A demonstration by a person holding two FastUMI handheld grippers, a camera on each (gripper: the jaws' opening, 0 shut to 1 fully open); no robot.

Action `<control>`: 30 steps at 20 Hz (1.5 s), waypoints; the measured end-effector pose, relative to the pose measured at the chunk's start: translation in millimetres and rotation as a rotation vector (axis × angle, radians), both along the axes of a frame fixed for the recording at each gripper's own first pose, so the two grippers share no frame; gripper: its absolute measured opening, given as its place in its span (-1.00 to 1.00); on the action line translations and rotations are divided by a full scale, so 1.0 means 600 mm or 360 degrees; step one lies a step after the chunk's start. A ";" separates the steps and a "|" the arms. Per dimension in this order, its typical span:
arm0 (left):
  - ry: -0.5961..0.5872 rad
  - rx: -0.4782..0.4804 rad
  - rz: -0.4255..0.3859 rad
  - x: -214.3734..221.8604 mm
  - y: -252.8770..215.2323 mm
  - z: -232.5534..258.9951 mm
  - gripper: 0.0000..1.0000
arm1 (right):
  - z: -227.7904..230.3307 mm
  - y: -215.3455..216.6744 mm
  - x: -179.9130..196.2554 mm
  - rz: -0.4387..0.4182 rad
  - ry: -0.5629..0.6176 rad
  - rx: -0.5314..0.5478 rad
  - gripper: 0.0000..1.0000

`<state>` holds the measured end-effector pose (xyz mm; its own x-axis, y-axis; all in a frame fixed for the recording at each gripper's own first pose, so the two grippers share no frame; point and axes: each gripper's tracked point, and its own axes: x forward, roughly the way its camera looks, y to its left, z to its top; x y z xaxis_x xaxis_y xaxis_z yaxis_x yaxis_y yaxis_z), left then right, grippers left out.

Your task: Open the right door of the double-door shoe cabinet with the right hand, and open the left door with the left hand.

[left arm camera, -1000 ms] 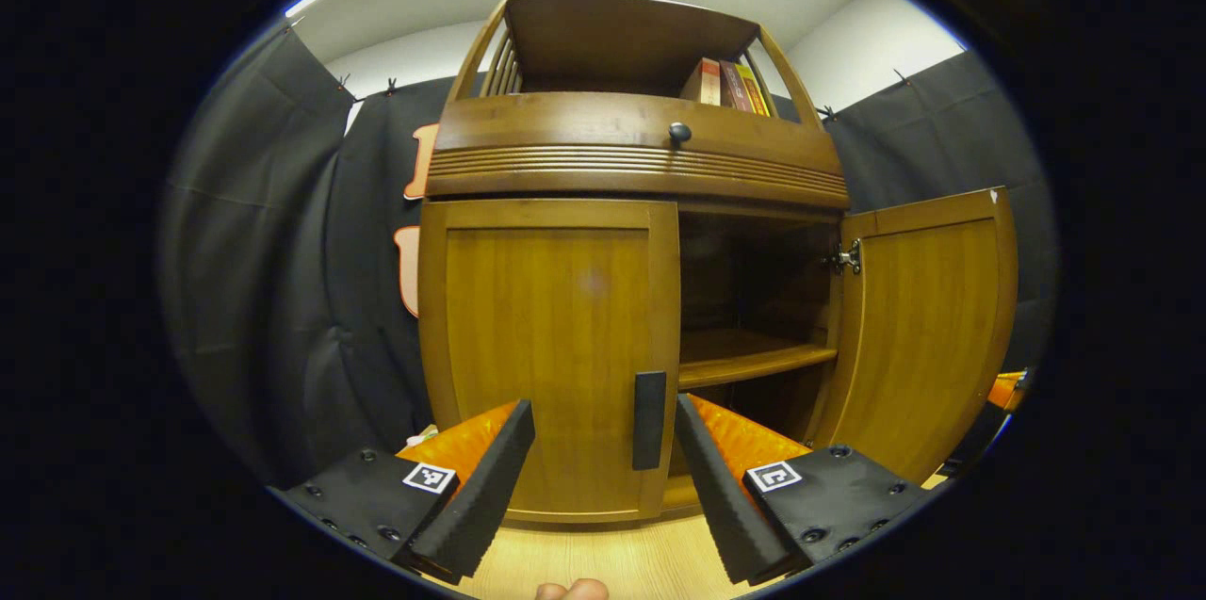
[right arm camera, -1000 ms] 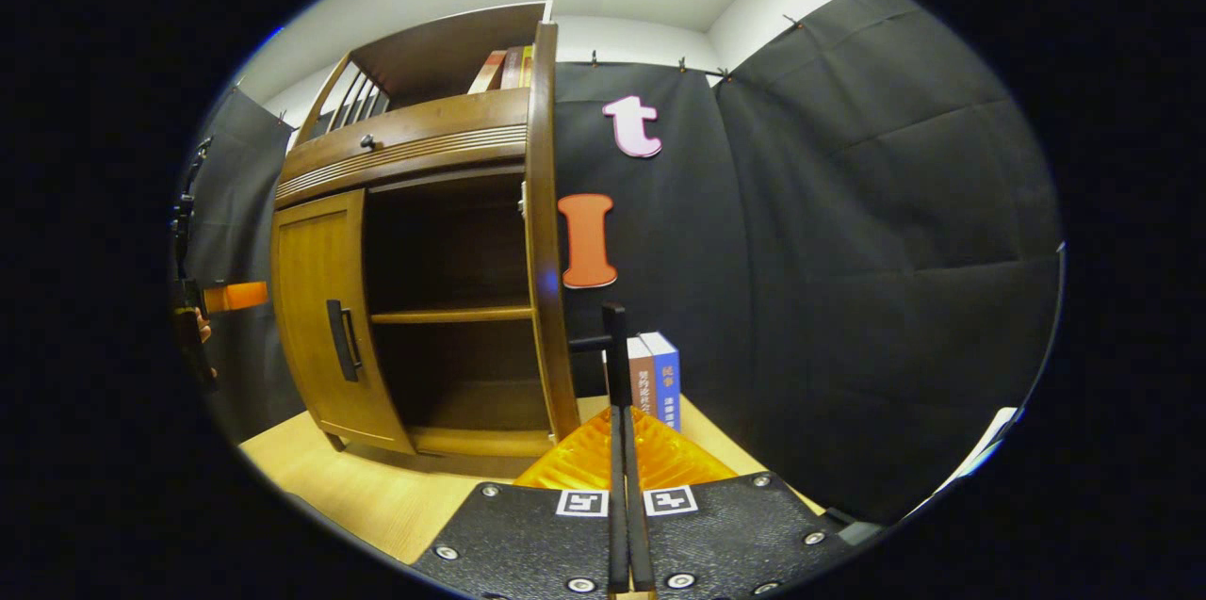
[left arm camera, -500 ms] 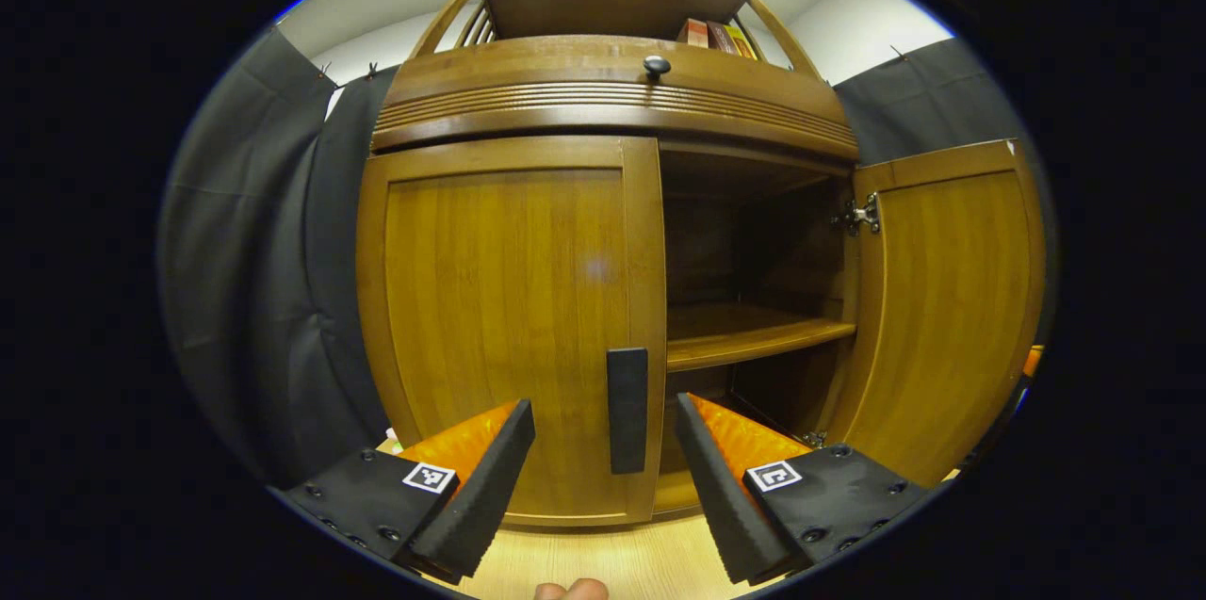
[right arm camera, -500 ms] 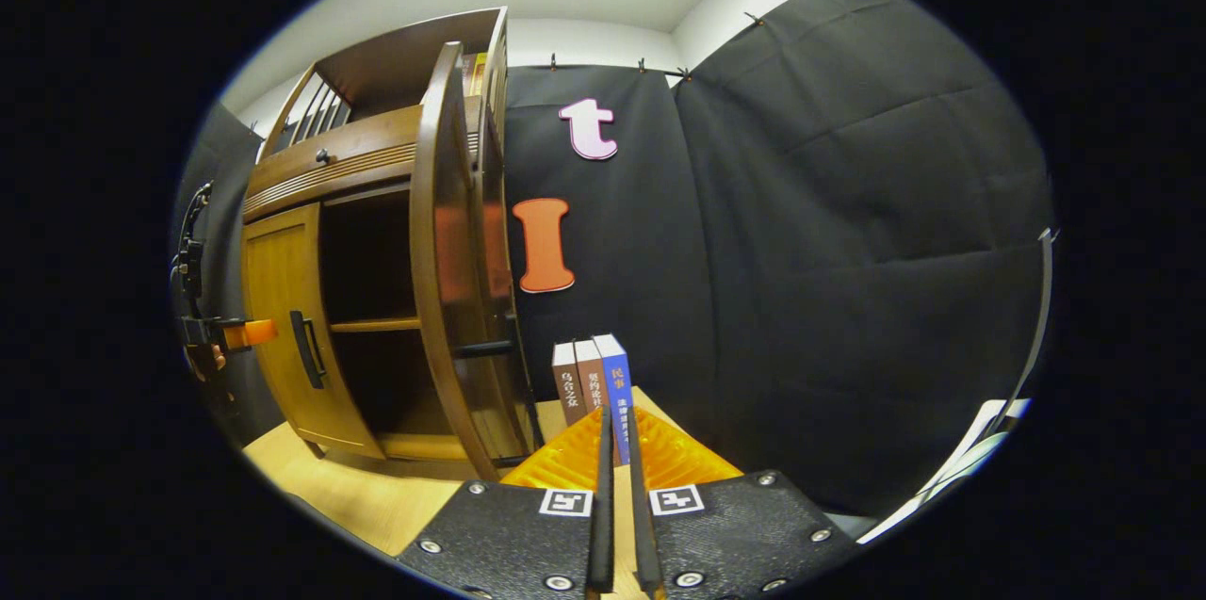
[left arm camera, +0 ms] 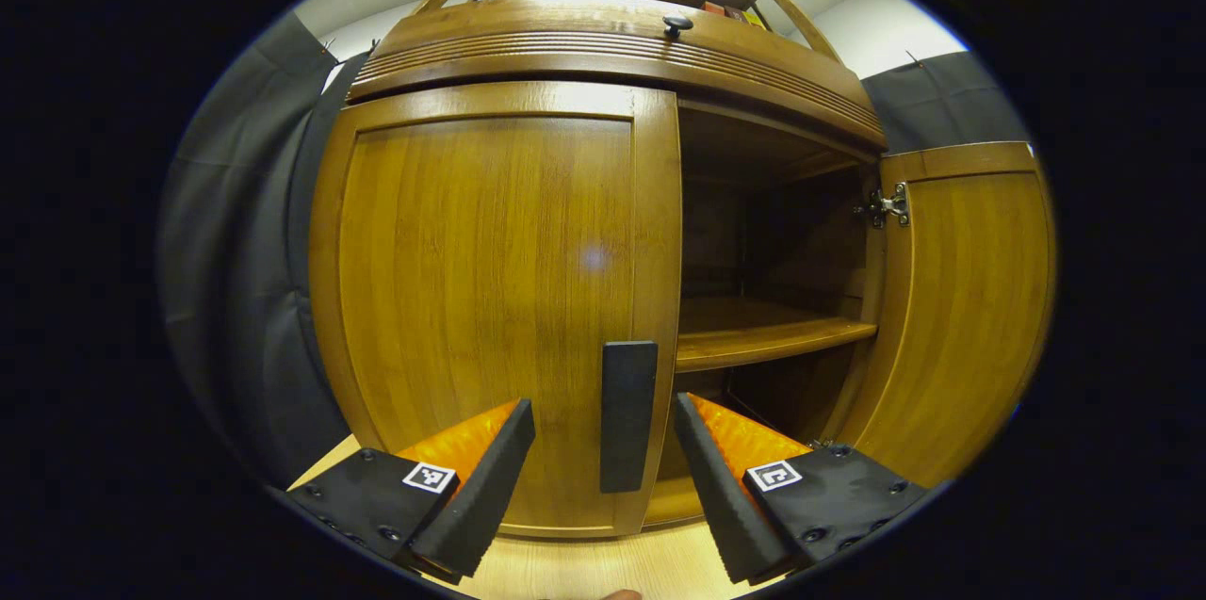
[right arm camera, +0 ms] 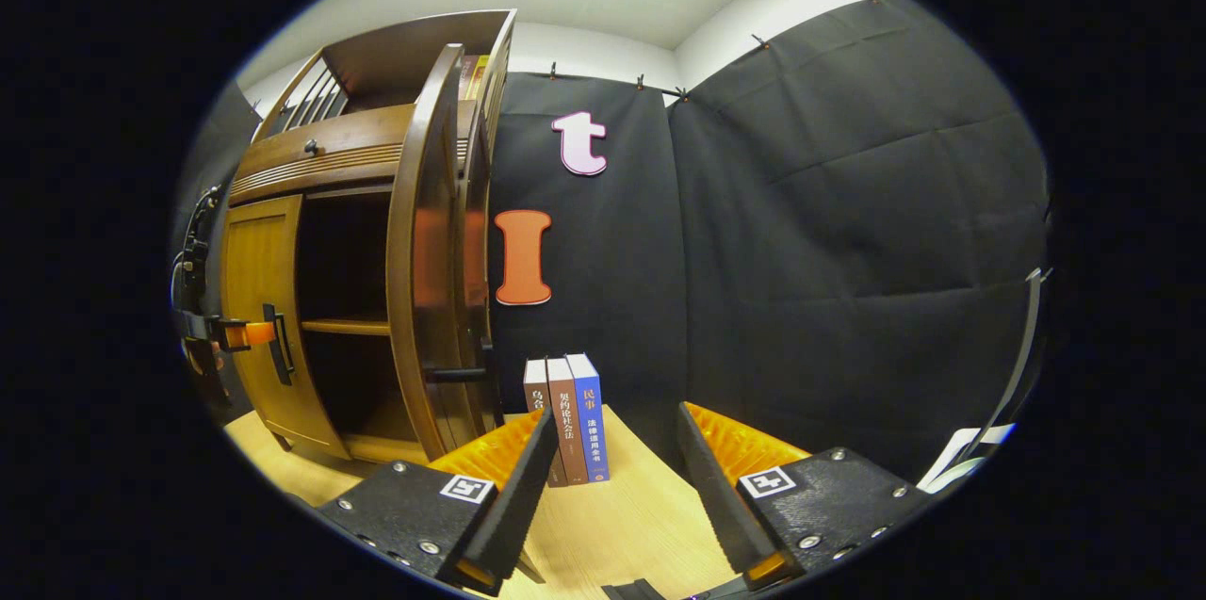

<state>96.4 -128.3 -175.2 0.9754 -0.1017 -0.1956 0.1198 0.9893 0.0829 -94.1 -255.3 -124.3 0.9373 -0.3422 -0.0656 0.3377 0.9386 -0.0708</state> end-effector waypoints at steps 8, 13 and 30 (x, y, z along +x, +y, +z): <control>0.0035 -0.0035 0.0001 0.032 -0.003 -0.025 0.63 | 0.005 -0.013 -0.002 -0.0042 -0.0017 0.0001 0.84; 0.0024 -0.0077 -0.0048 0.039 -0.020 -0.027 0.36 | 0.004 -0.009 -0.002 -0.0032 -0.0016 -0.0002 0.84; 0.0029 -0.0019 -0.0139 0.017 -0.021 -0.035 -0.46 | 0.035 0.030 -0.022 0.0001 -0.0046 0.0006 0.84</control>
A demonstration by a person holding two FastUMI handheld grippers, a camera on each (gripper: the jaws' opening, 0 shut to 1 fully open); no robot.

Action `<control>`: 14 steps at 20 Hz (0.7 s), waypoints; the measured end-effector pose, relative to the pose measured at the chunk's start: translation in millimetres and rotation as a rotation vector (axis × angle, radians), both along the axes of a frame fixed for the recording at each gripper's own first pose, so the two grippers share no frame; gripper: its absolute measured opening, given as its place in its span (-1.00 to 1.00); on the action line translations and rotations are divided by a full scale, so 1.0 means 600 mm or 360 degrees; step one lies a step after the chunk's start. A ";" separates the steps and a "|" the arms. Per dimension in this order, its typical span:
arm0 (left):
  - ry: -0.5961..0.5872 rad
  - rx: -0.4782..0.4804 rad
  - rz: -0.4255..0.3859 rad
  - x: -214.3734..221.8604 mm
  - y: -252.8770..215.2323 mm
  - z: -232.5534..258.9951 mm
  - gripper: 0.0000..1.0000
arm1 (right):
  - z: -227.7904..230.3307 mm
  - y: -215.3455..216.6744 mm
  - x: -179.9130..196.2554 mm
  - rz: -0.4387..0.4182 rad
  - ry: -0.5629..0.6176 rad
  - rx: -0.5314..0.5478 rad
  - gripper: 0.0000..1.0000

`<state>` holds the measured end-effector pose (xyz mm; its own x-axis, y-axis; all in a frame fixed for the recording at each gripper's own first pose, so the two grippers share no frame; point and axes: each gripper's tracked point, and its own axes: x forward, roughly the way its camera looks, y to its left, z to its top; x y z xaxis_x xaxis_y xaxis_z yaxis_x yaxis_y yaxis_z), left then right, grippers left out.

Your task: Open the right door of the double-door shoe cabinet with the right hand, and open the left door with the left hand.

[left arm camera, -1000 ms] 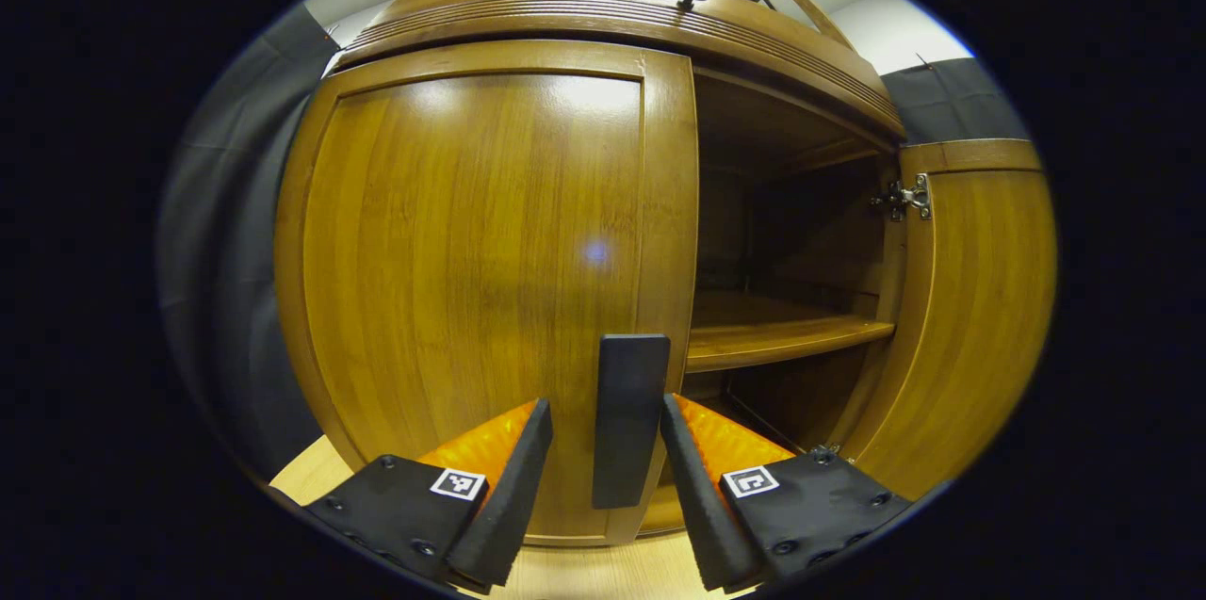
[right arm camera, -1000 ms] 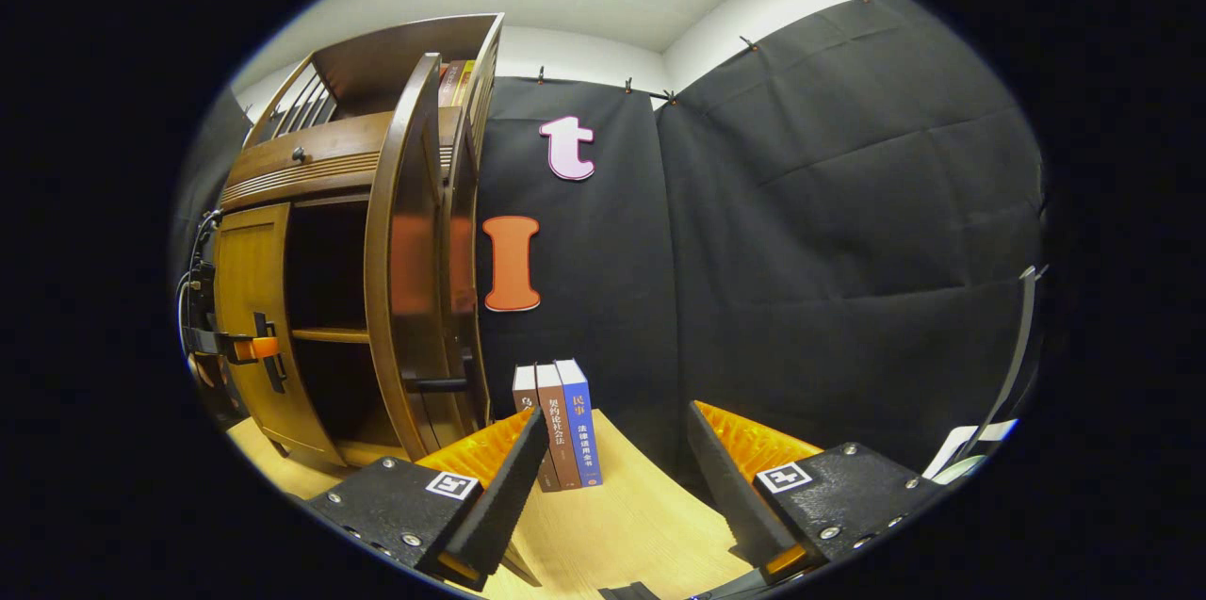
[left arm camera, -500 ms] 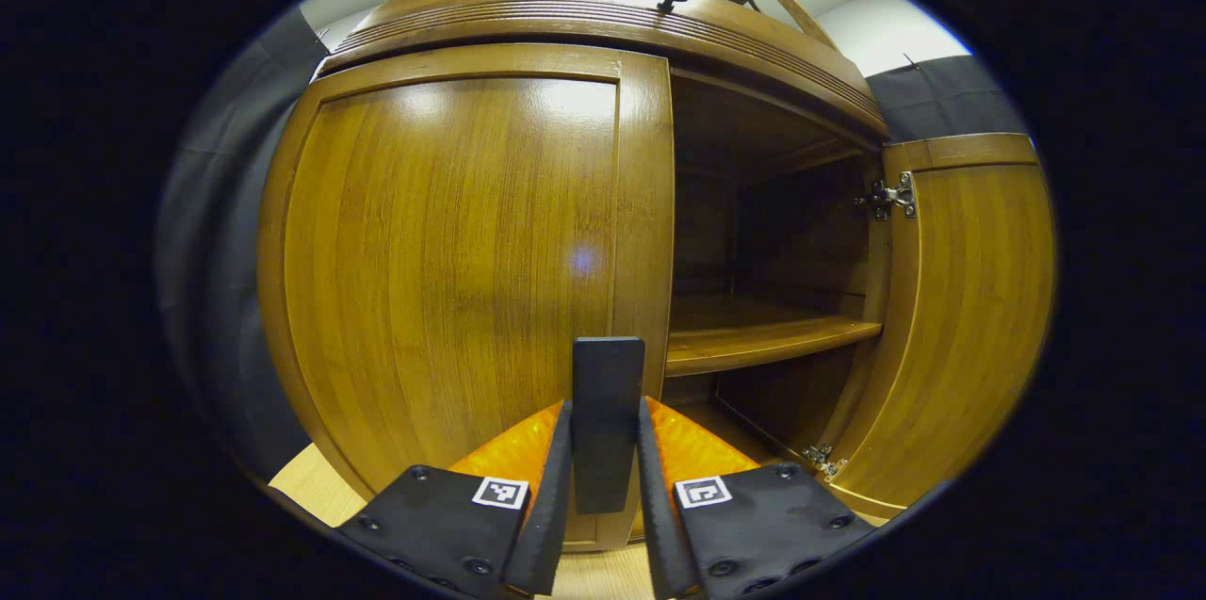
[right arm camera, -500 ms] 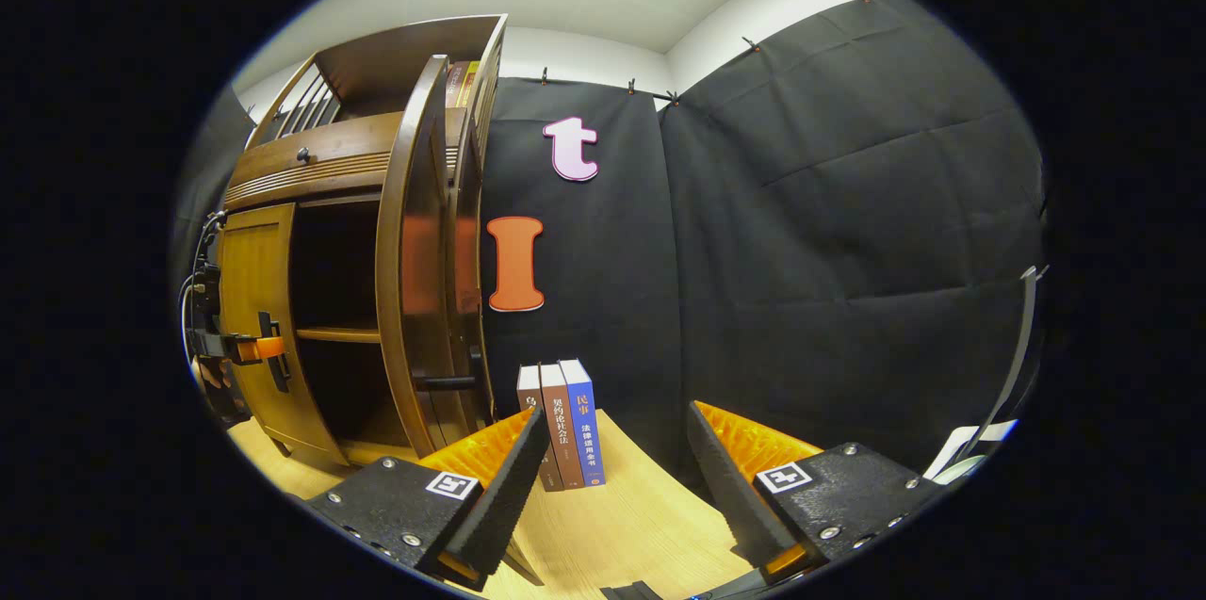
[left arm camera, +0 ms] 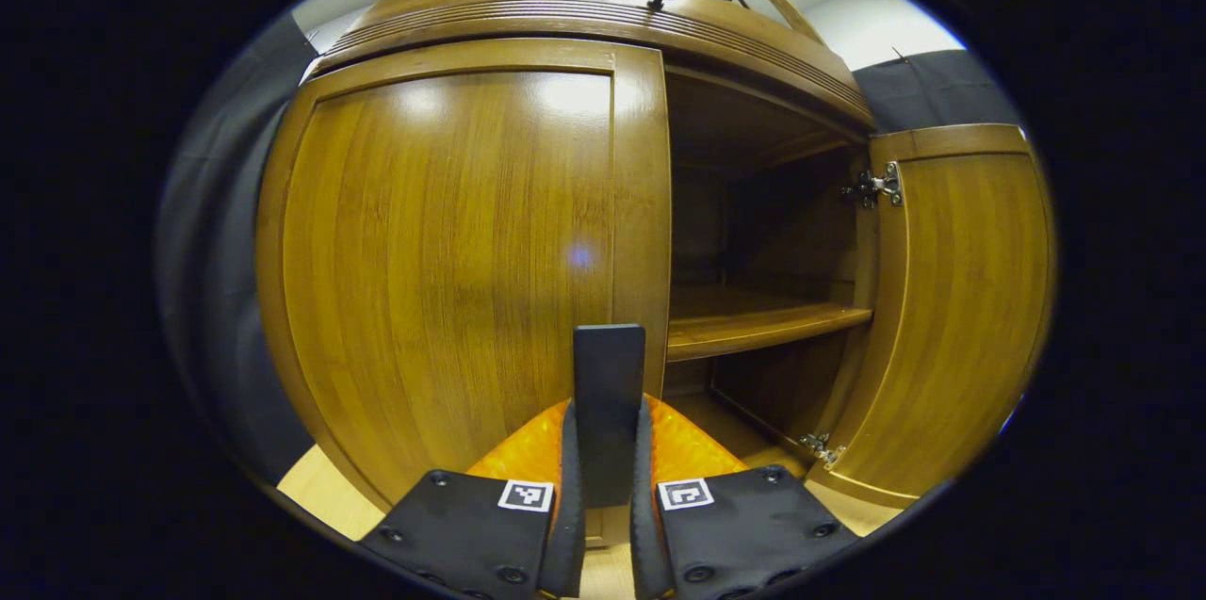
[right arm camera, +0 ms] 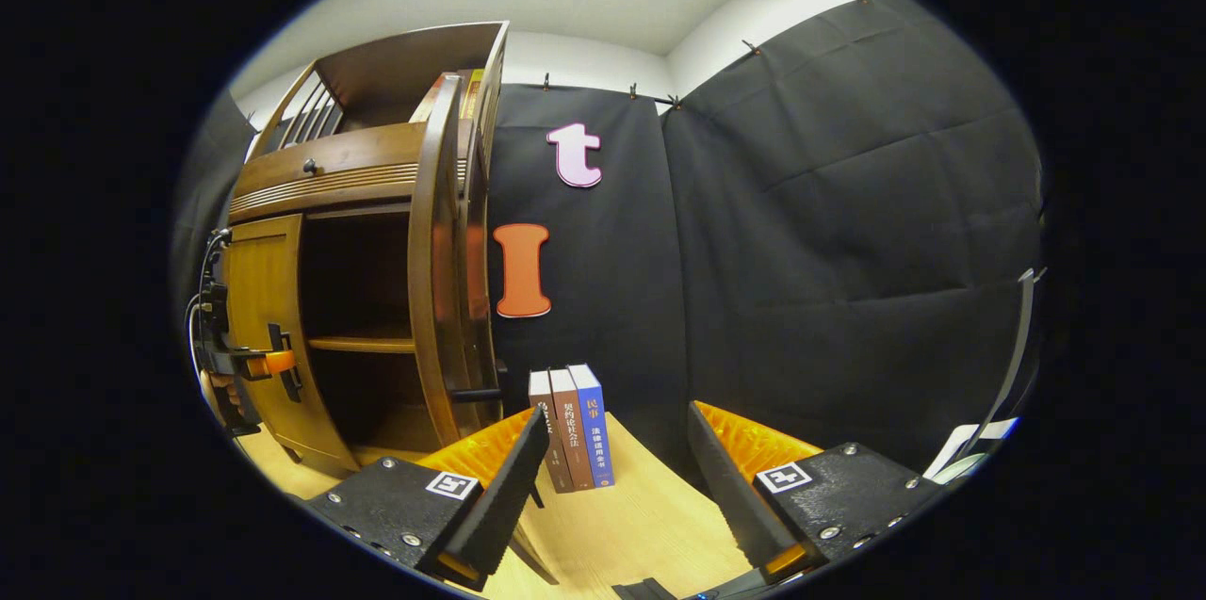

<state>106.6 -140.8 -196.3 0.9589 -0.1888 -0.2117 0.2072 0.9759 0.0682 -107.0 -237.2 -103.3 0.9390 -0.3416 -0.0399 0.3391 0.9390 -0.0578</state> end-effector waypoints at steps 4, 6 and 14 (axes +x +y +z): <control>0.0011 0.0000 -0.0045 -0.028 0.000 0.008 -0.48 | 0.020 0.027 -0.012 0.0030 -0.0014 -0.0027 0.84; 0.0010 -0.0010 -0.0074 -0.040 0.003 0.010 -0.50 | 0.028 0.040 -0.019 0.0039 -0.0019 -0.0032 1.00; 0.0033 -0.0065 -0.0191 -0.113 0.023 0.021 -0.48 | 0.036 0.100 -0.020 0.0118 -0.0008 -0.0029 0.84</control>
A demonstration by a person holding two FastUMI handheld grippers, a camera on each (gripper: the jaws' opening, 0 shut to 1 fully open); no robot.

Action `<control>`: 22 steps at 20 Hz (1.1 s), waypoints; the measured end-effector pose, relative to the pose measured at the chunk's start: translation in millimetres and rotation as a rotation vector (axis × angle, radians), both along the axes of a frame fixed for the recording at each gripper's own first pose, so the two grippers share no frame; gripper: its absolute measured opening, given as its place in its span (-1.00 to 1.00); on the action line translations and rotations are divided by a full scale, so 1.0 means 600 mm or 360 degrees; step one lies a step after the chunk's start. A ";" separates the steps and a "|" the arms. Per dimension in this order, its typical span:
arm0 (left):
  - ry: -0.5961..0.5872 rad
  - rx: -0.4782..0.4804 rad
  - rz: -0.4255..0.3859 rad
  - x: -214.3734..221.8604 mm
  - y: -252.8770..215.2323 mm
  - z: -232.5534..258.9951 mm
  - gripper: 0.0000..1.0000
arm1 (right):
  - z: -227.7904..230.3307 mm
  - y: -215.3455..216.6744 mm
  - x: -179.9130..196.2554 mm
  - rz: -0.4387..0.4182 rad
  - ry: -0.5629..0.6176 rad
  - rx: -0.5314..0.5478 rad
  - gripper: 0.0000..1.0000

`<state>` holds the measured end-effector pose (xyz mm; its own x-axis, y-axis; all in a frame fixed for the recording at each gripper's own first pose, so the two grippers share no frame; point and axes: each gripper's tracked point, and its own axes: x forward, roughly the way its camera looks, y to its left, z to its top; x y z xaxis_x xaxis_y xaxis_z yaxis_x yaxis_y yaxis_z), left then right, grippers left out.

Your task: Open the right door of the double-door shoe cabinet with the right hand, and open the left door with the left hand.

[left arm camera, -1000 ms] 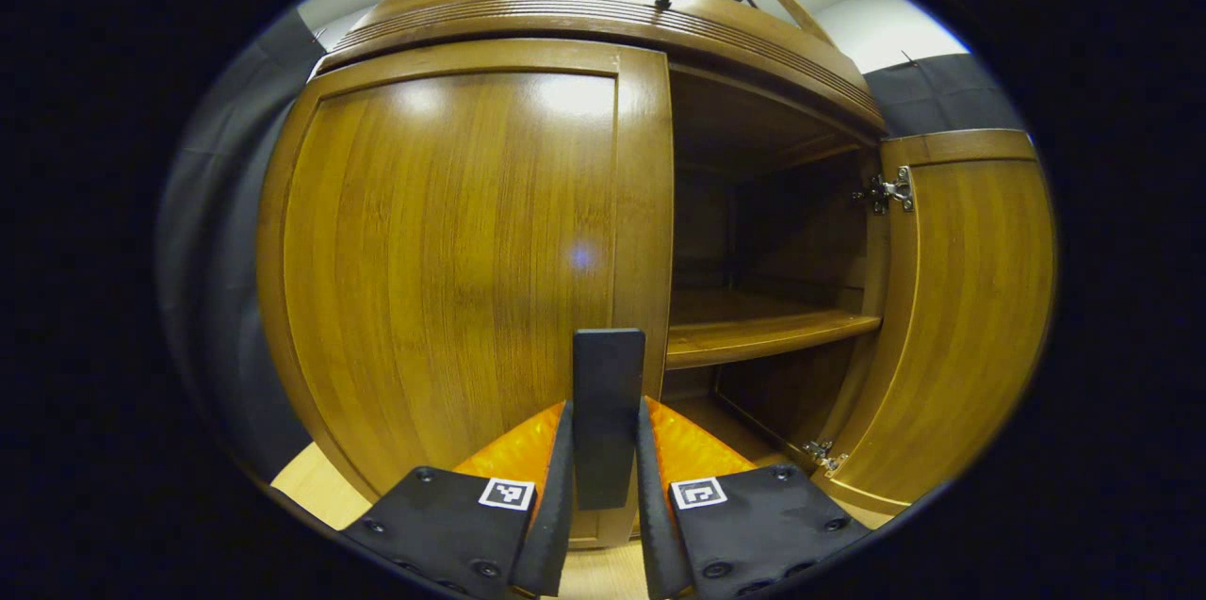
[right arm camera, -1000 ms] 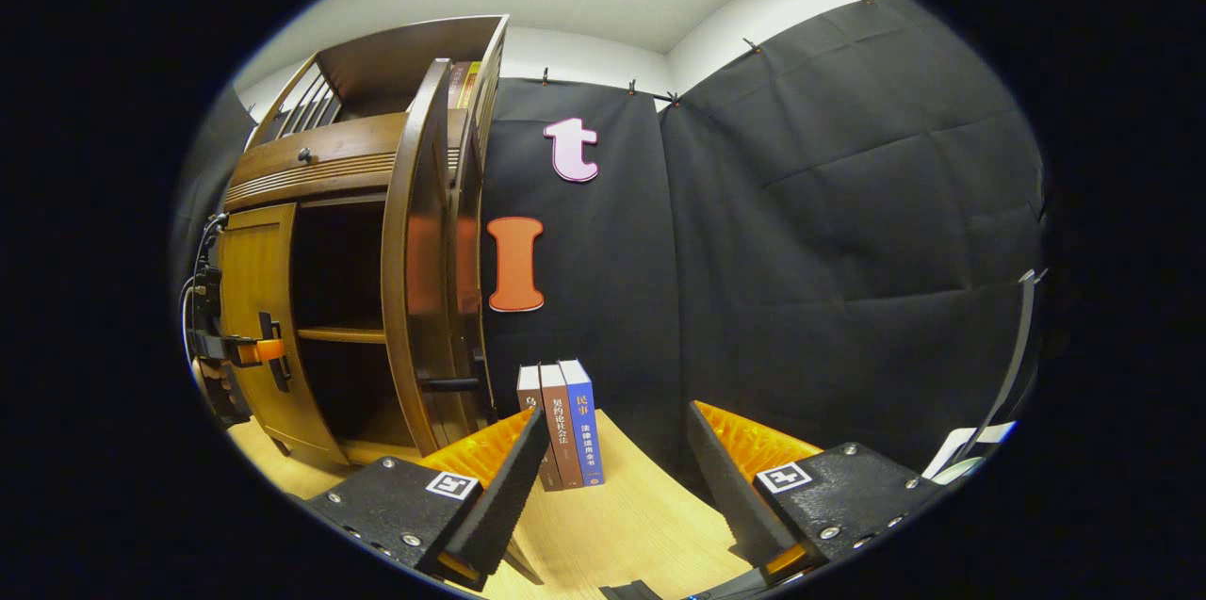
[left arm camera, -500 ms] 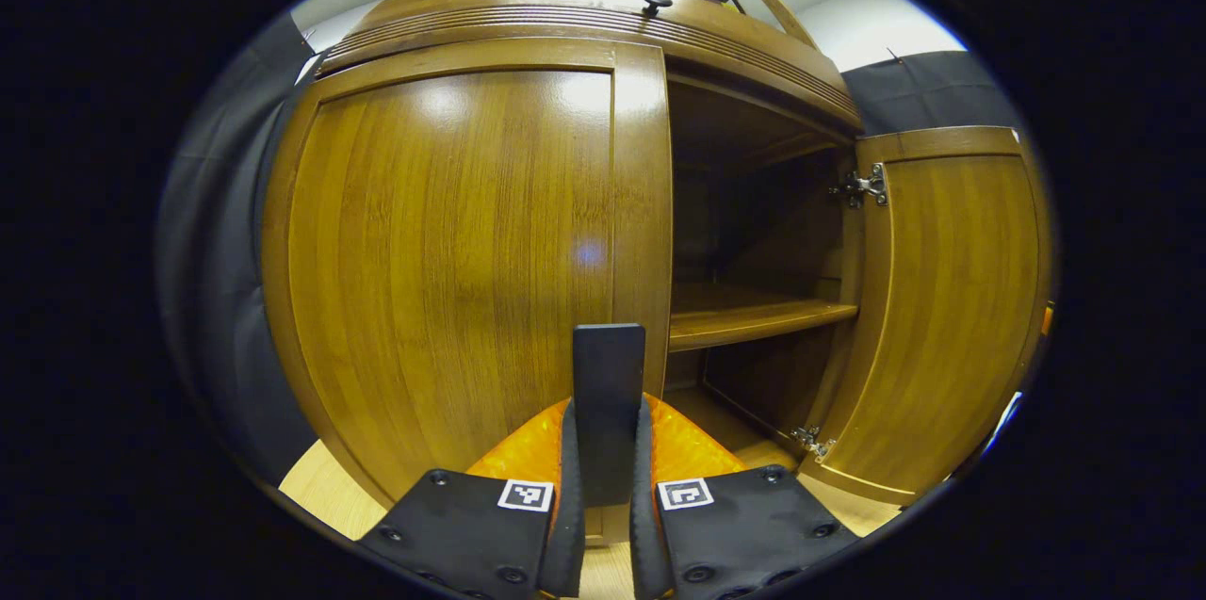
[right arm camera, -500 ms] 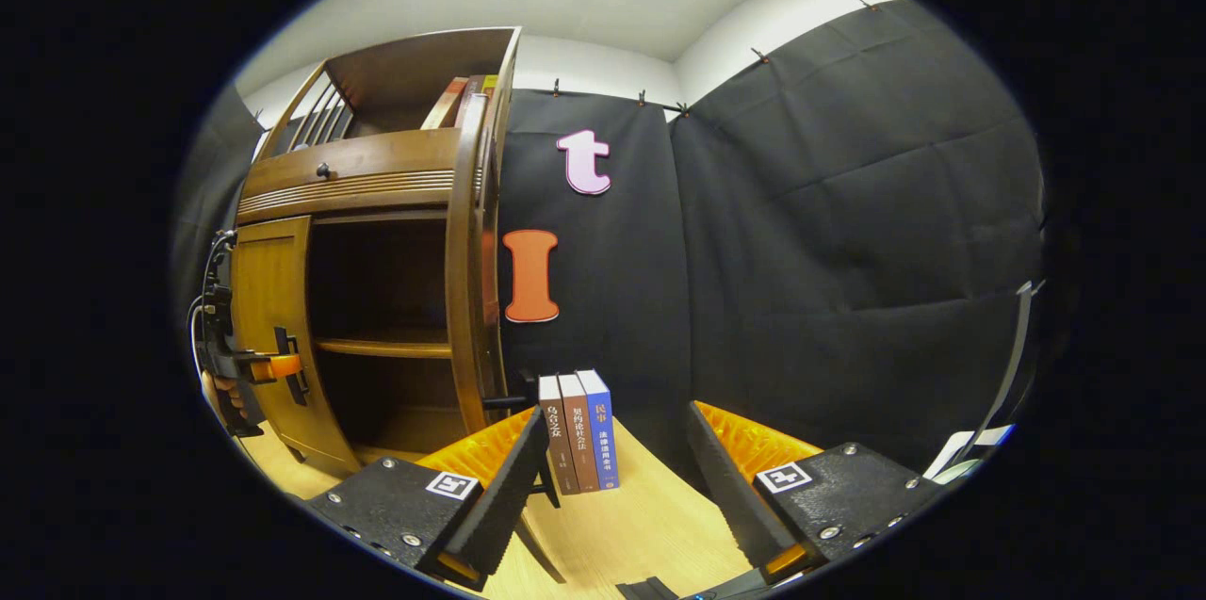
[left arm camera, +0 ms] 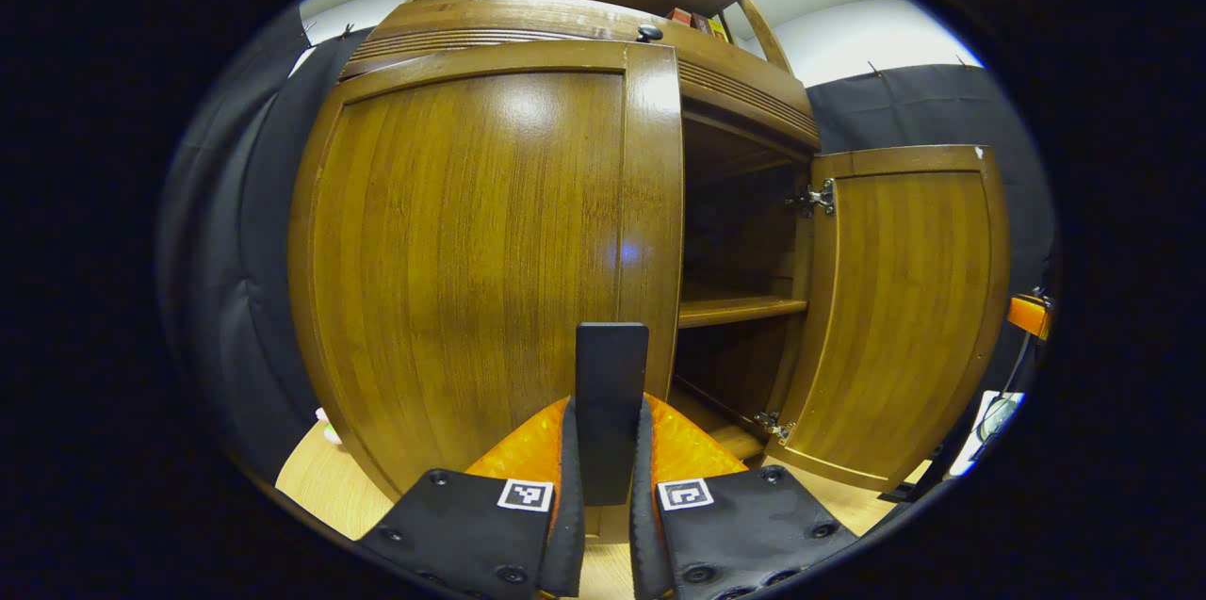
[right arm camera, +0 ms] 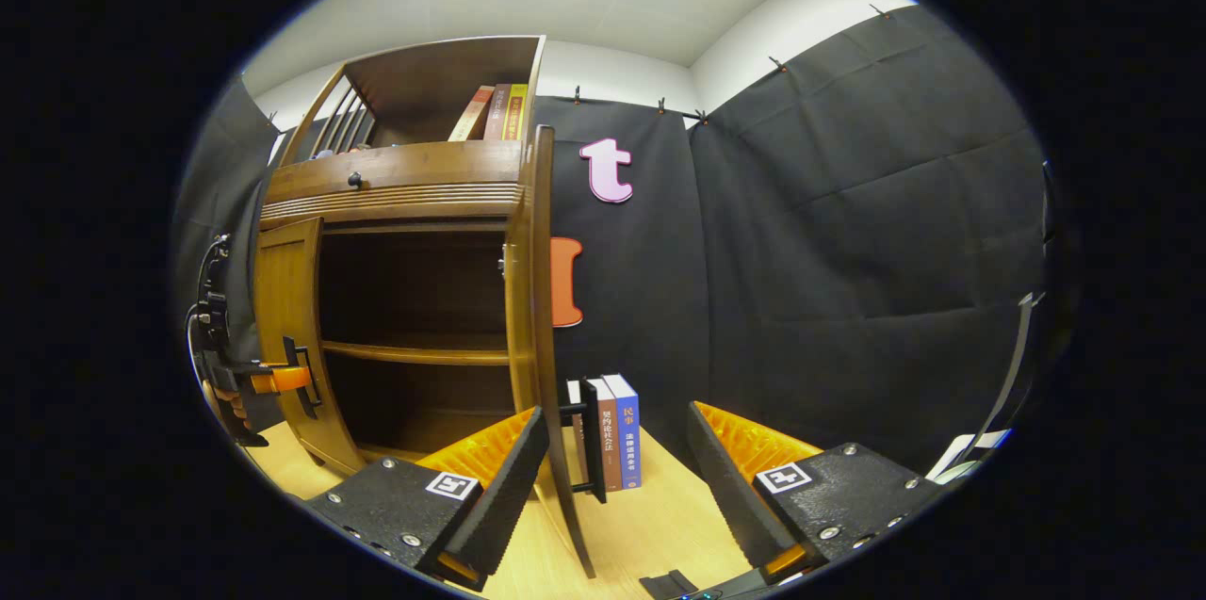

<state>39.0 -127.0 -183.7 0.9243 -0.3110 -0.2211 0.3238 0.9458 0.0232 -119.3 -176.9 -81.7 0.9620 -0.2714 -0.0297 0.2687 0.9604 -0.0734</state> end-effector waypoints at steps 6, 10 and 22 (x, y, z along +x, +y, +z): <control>0.0030 -0.0018 -0.0072 -0.048 0.022 0.011 -0.46 | 0.001 0.047 0.015 0.0079 0.0001 0.0027 0.83; 0.0027 -0.0017 -0.0092 -0.077 0.039 0.021 -0.46 | -0.004 0.080 0.022 0.0145 0.0008 0.0050 0.84; 0.0004 0.0003 -0.0015 -0.164 0.131 0.049 -0.44 | -0.016 0.159 0.049 0.0317 0.0034 0.0088 1.00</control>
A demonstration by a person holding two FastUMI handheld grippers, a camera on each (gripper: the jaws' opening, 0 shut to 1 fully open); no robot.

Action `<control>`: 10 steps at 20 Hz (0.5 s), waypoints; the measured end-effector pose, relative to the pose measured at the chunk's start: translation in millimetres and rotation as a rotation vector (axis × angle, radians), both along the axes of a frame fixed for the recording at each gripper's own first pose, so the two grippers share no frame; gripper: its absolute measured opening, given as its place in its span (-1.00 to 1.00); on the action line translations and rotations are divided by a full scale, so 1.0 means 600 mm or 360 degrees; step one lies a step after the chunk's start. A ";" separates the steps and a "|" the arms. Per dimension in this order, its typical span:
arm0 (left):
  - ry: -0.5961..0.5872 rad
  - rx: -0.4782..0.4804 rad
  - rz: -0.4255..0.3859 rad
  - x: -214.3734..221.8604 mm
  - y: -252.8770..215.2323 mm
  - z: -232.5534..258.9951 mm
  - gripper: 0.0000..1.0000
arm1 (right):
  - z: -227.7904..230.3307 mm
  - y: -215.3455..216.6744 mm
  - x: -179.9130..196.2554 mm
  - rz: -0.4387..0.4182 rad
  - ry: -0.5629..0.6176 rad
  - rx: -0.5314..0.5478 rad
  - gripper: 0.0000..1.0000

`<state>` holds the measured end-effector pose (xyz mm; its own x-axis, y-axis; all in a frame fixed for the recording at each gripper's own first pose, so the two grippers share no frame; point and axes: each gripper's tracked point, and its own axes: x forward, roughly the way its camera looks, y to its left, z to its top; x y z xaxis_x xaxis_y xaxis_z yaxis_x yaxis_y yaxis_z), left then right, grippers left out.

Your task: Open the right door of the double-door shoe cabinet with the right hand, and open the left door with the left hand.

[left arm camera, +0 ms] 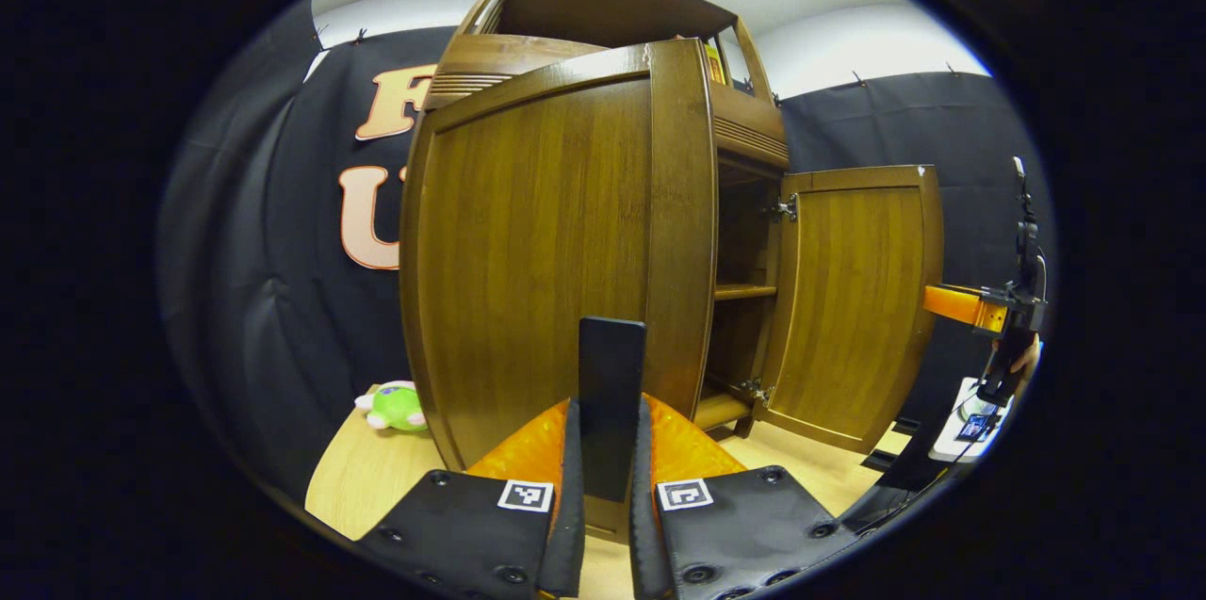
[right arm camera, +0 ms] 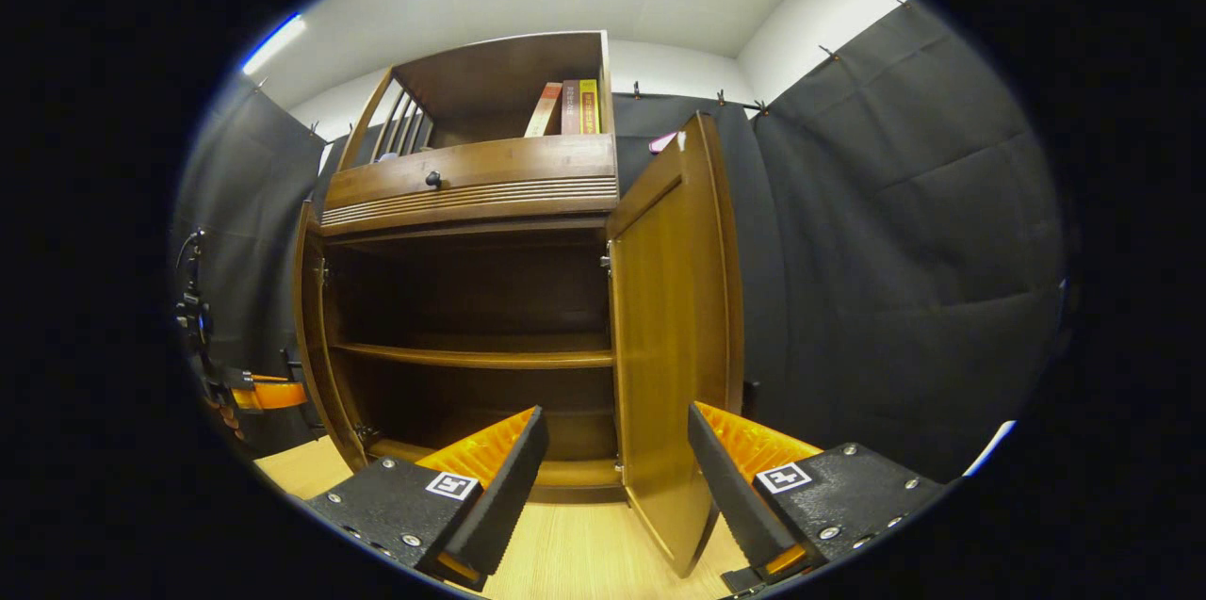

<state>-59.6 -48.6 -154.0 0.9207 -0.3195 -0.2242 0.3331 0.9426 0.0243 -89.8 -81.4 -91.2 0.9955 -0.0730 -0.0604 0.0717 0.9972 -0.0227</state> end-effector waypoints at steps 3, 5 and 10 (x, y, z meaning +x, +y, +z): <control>-0.0015 -0.0001 0.0041 -0.019 0.026 0.006 -0.44 | -0.003 0.017 0.002 0.0035 0.0010 -0.0008 1.00; -0.0022 0.0000 0.0080 -0.029 0.044 0.011 -0.47 | -0.003 0.026 0.005 0.0054 0.0010 -0.0009 1.00; -0.0049 0.0060 0.0154 -0.053 0.087 0.025 -0.61 | -0.007 0.045 0.013 0.0093 0.0014 0.0005 1.00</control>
<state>-91.2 3.4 -138.8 0.9534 -0.2208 -0.2057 0.2393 0.9685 0.0691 -81.8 -54.5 -95.4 0.9975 -0.0145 -0.0690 0.0131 0.9997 -0.0200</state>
